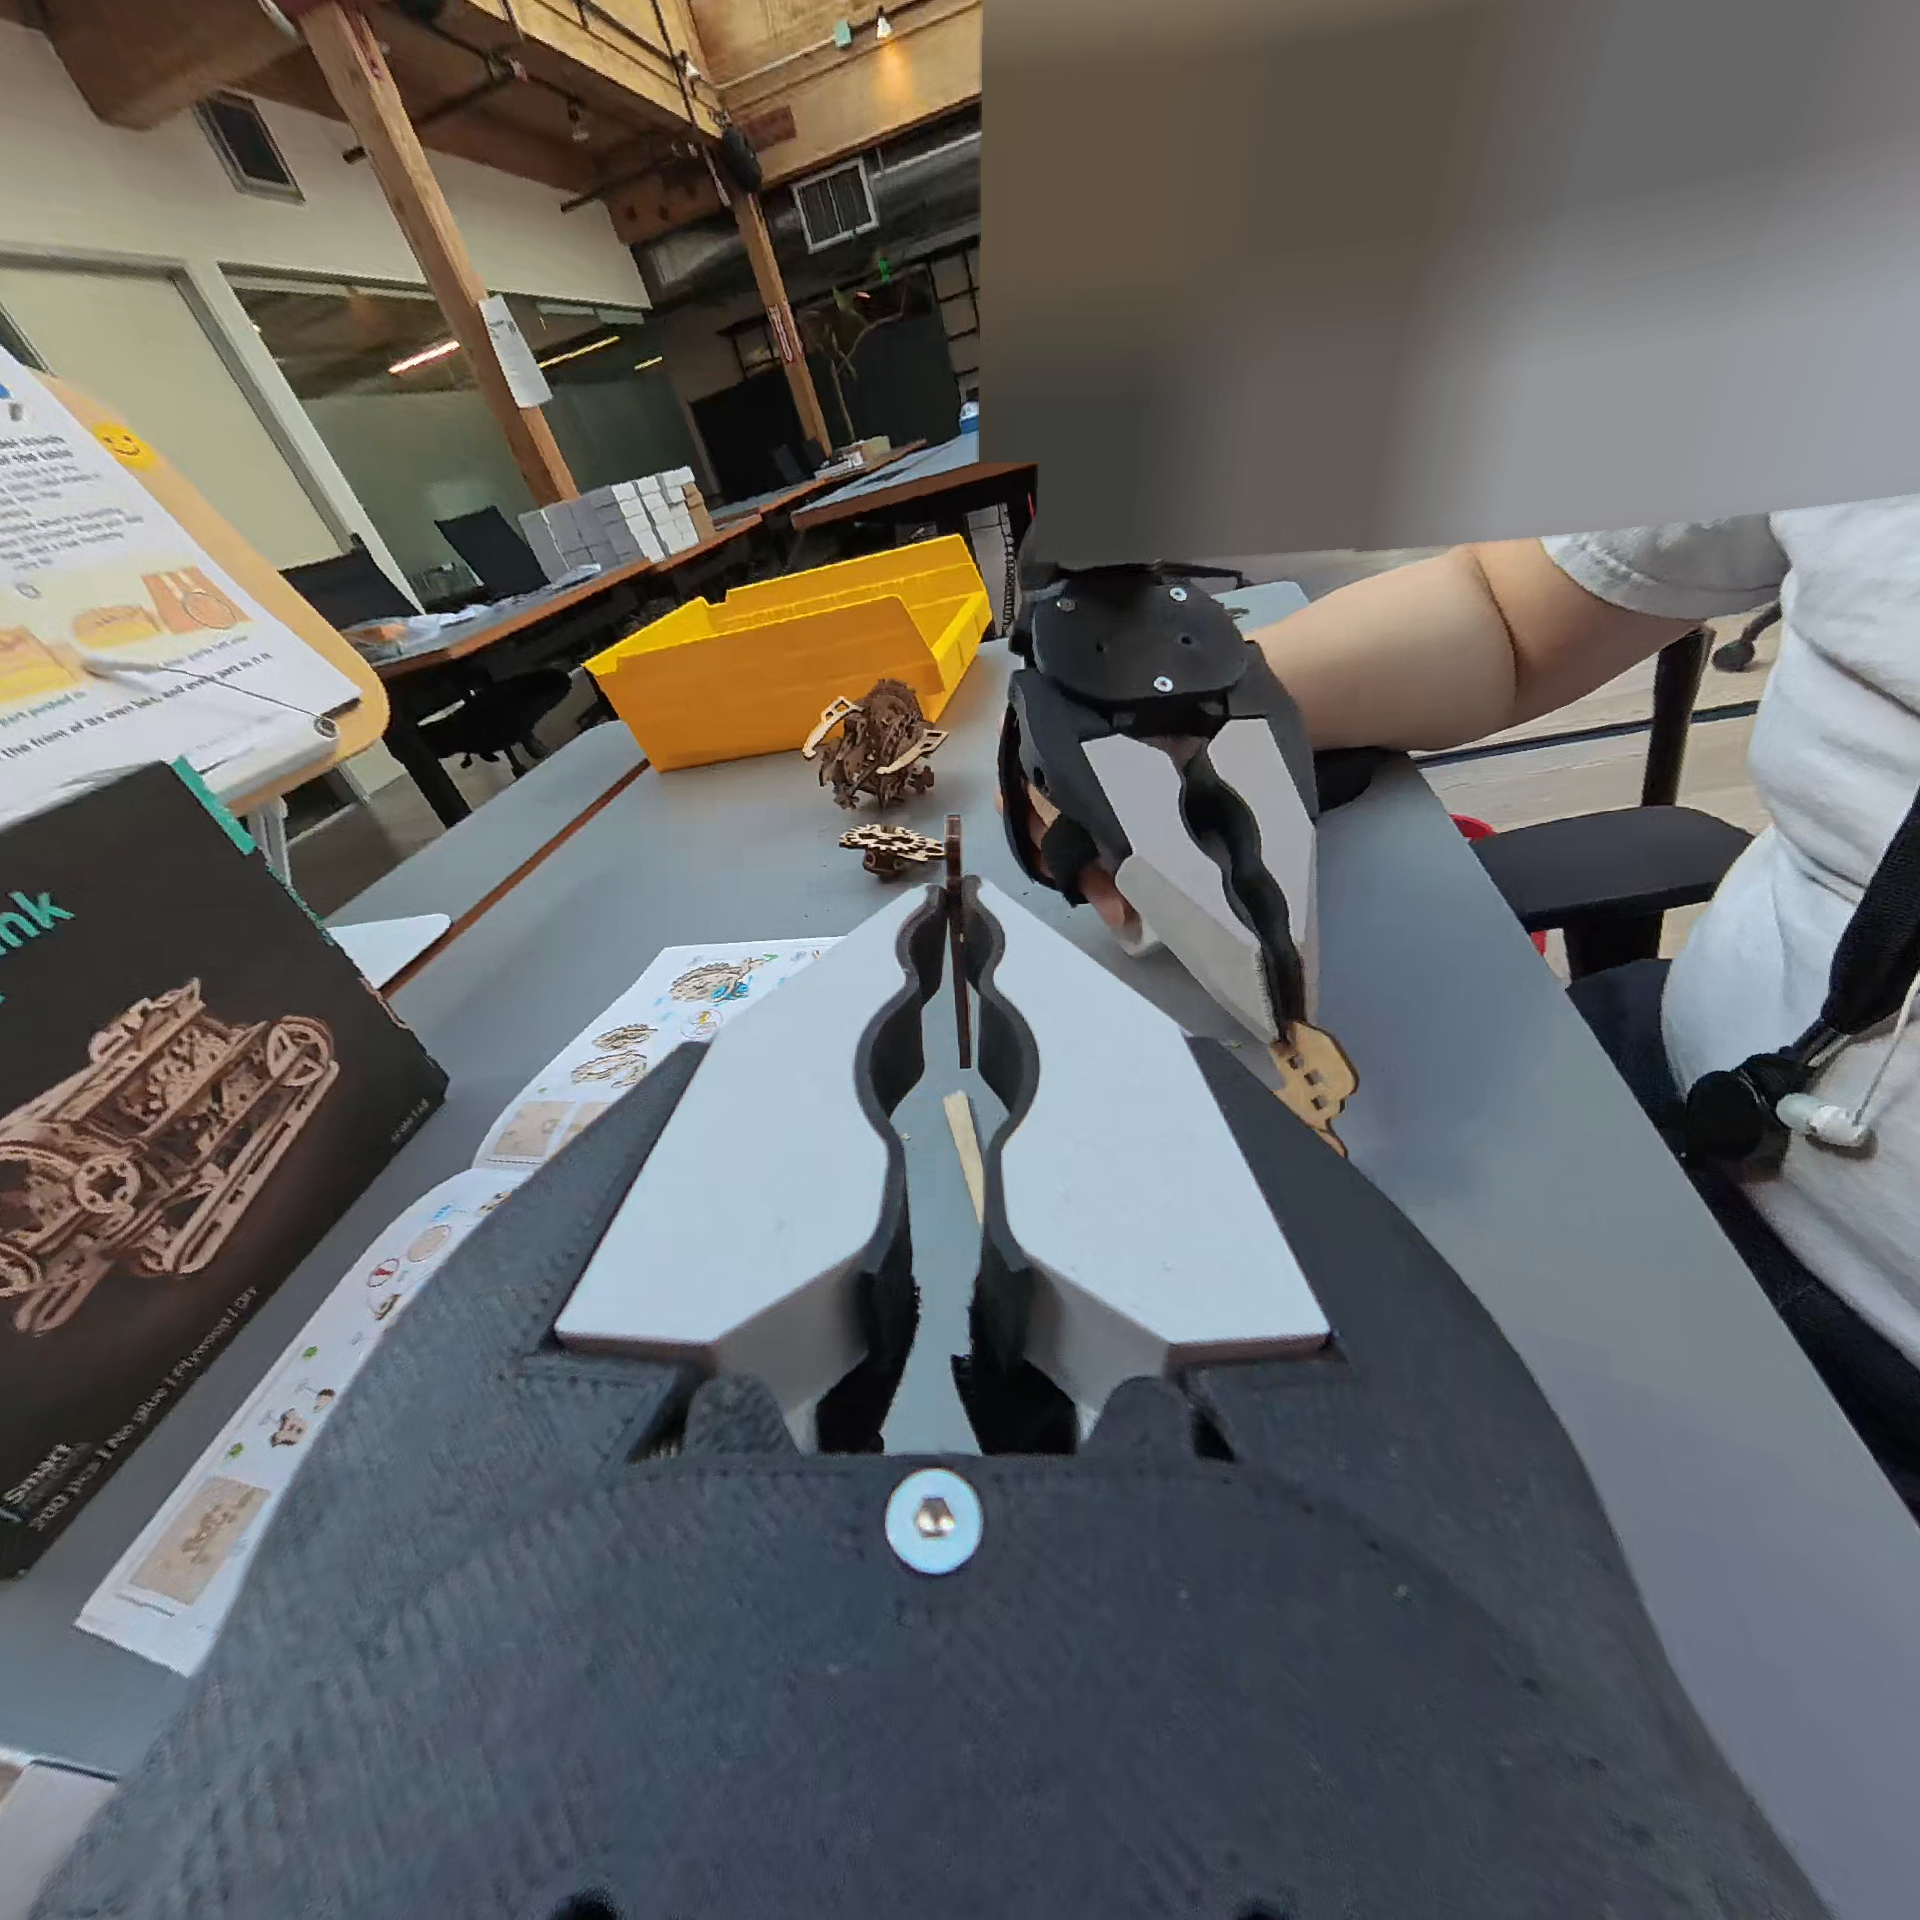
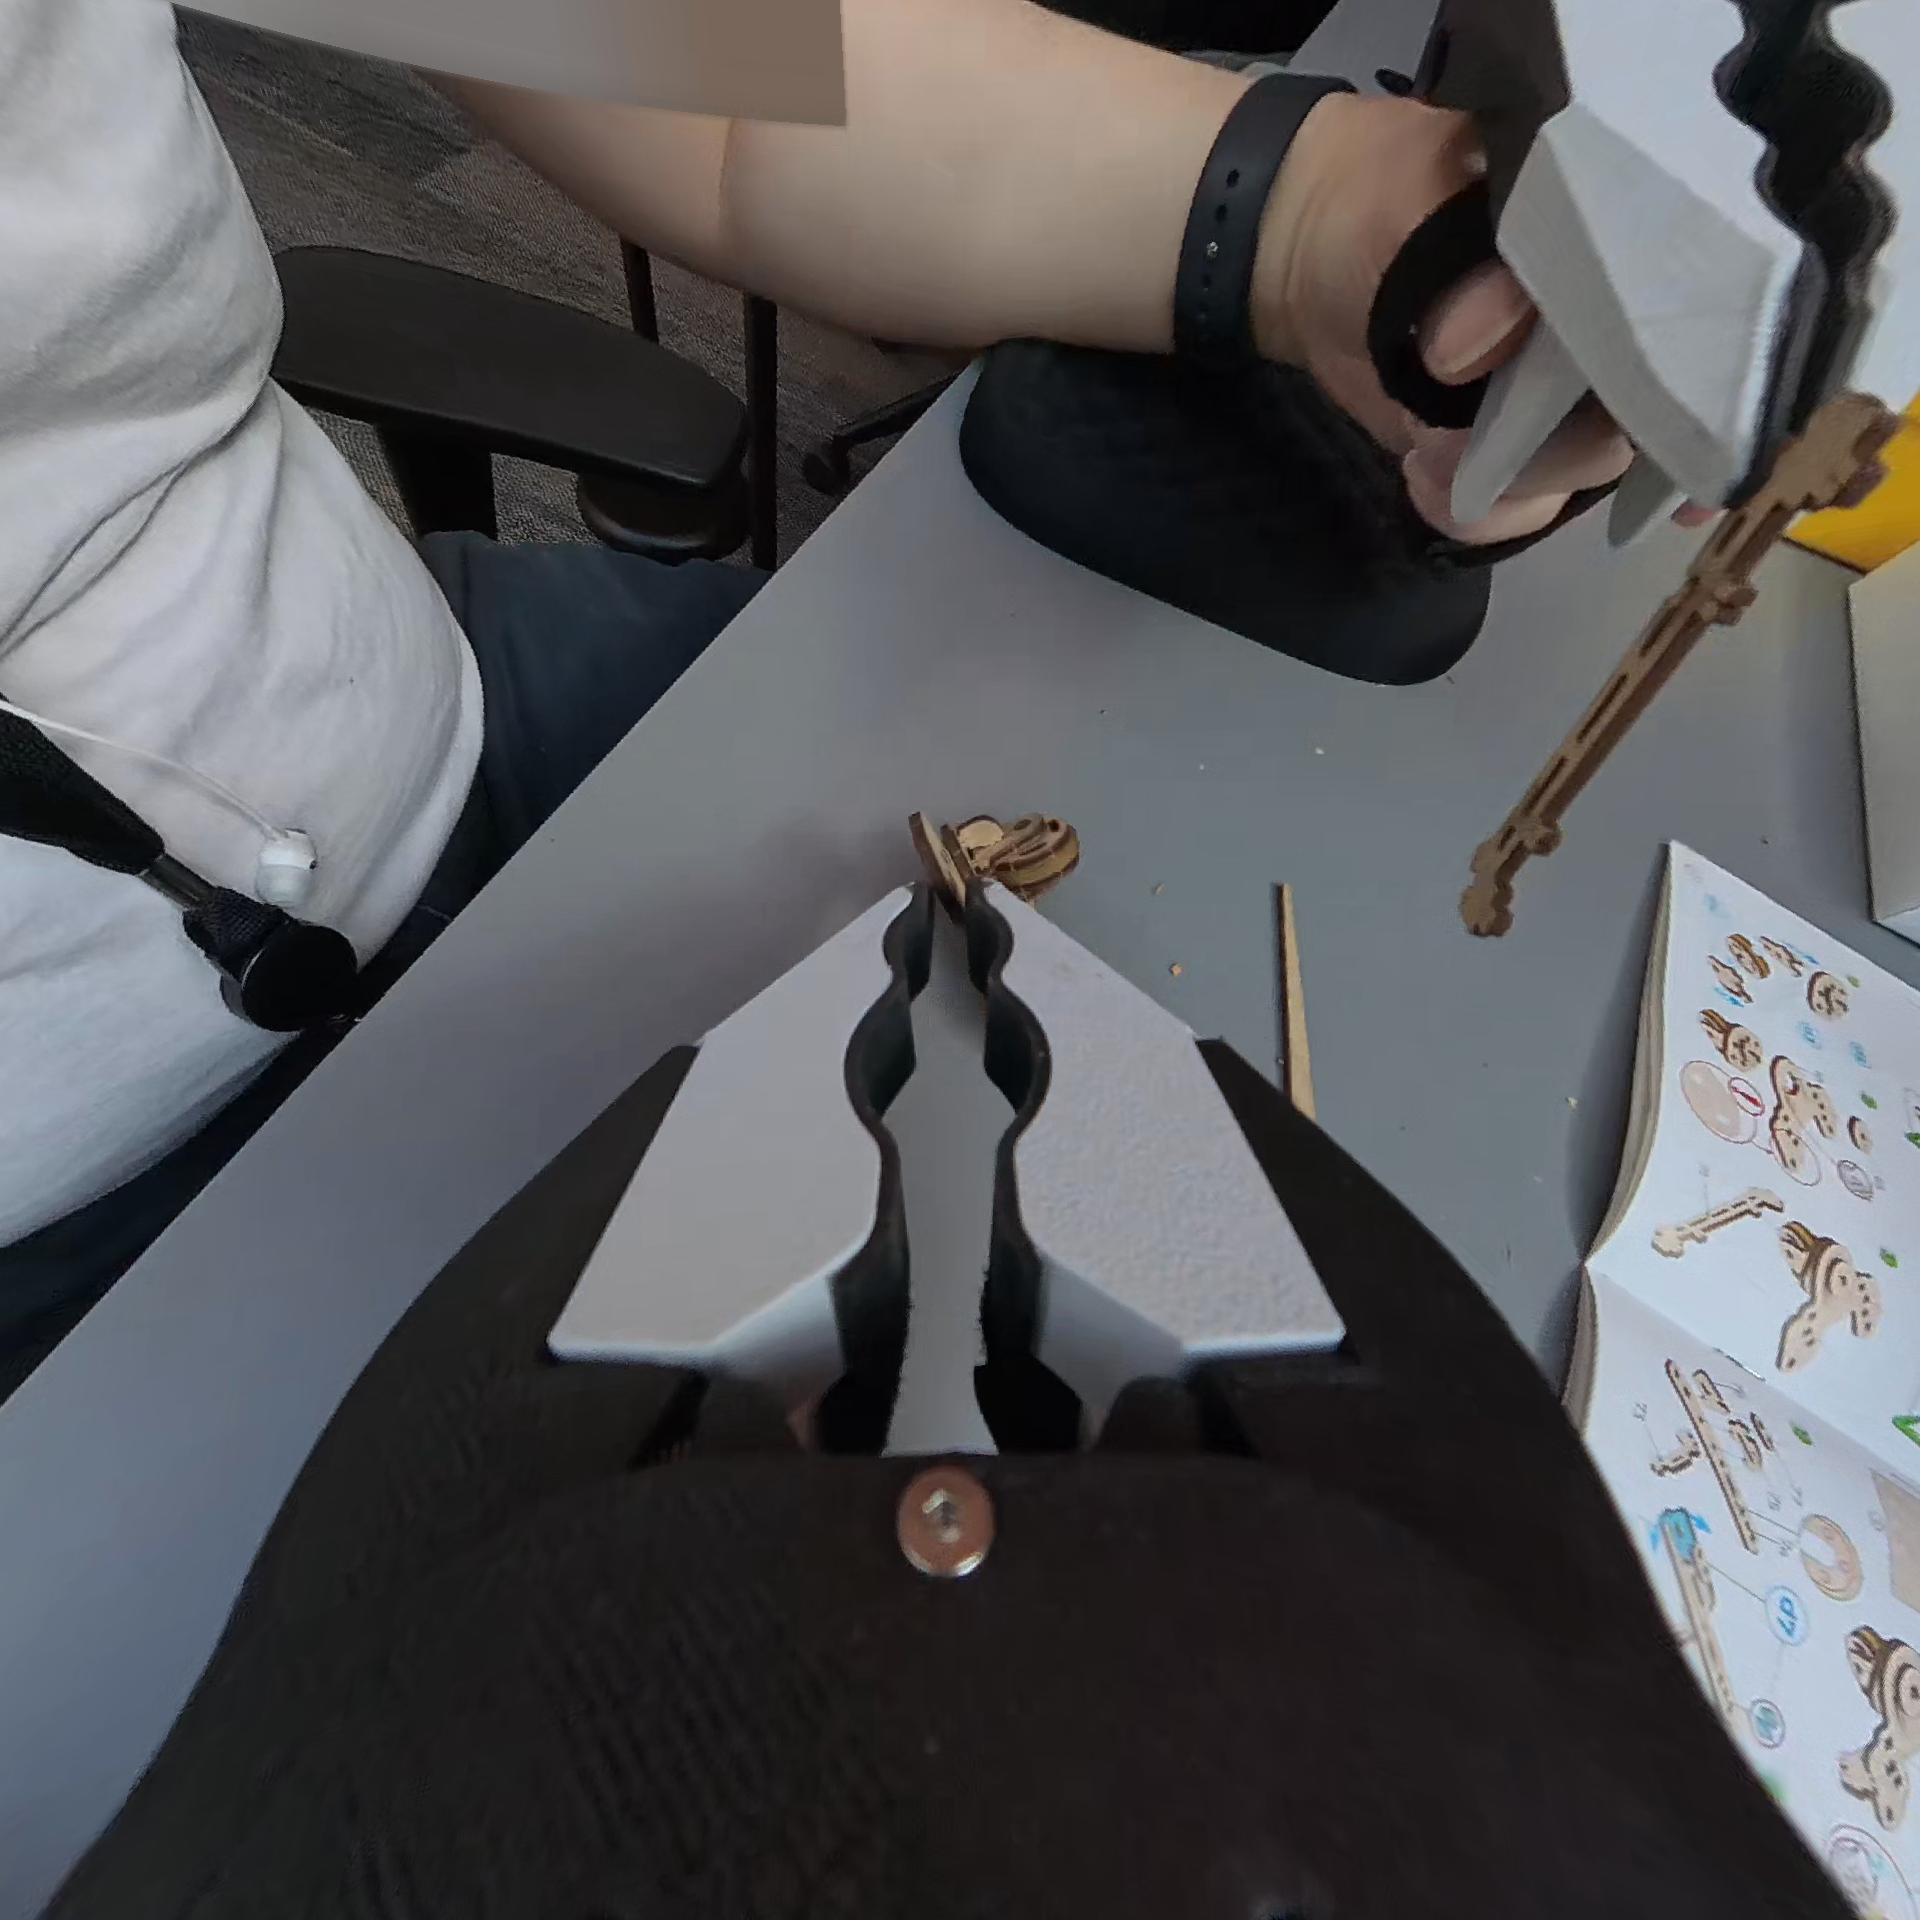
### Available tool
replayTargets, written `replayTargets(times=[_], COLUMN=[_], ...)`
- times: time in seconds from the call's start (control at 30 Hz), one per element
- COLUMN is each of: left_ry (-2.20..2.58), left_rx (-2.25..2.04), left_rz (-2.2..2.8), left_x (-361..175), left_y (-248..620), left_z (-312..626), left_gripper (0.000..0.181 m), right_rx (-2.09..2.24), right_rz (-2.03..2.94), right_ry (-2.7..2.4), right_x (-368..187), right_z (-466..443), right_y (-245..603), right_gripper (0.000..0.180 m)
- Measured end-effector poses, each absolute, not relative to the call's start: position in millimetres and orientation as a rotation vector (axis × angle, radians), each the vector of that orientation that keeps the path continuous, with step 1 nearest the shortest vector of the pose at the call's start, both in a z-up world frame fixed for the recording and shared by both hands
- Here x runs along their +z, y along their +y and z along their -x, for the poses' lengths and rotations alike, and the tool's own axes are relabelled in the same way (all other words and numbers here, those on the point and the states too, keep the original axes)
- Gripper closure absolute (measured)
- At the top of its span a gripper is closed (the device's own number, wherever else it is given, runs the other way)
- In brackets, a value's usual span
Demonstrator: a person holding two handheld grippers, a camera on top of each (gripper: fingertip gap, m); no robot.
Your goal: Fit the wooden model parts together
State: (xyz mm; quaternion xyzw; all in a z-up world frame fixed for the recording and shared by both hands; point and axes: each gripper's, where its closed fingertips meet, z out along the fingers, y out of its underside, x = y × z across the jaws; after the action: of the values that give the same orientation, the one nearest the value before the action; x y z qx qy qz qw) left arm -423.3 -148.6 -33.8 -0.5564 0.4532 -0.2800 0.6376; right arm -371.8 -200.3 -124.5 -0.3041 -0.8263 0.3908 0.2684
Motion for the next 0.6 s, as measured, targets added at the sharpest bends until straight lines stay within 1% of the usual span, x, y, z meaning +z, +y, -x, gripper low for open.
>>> replayTargets(times=[0.07,0.13,0.2,0.3,0.4,0.43,0.47,0.5,0.53,0.6], left_ry=[1.105,1.237,1.391,1.617,1.697,1.711,1.723,1.719,1.702,1.652], left_rx=[-0.530,-0.346,-0.167,0.070,0.182,0.218,0.262,0.303,0.338,0.332], left_rz=[1.293,1.337,1.369,1.389,1.346,1.326,1.314,1.318,1.344,1.444], left_x=[-42.1,-60.6,-81.4,-112.7,-126.2,-128.9,-132.2,-135.5,-139.1,-145.1], left_y=[-151.4,-152.6,-155.3,-161.7,-168.1,-169.6,-169.9,-168.9,-167.1,-167.0], left_z=[426.8,429.7,432.1,439.8,445.5,447.7,450.9,454.1,457.8,463.3], left_gripper=[0.181,0.180,0.181,0.180,0.180,0.180,0.180,0.180,0.179,0.163], right_rx=[1.128,1.191,1.141,0.958,0.888,0.869,0.871,0.860,0.850,0.774], right_rz=[0.913,1.006,1.123,1.274,1.310,1.309,1.304,1.299,1.301,1.285], right_ry=[-2.227,-2.146,-1.969,-1.944,-2.053,-2.063,-2.054,-2.089,-2.087,-2.078], right_x=[-123.9,-115.7,-108.9,-133.0,-157.7,-161.3,-160.0,-162.7,-162.4,-161.6], right_z=[368.5,369.6,381.4,385.4,386.1,388.9,392.6,392.1,393.6,393.1], right_y=[-192.4,-172.0,-131.6,-87.2,-91.7,-93.6,-95.1,-97.7,-97.2,-90.6], right_gripper=[0.164,0.164,0.166,0.163,0.152,0.152,0.156,0.171,0.172,0.172])
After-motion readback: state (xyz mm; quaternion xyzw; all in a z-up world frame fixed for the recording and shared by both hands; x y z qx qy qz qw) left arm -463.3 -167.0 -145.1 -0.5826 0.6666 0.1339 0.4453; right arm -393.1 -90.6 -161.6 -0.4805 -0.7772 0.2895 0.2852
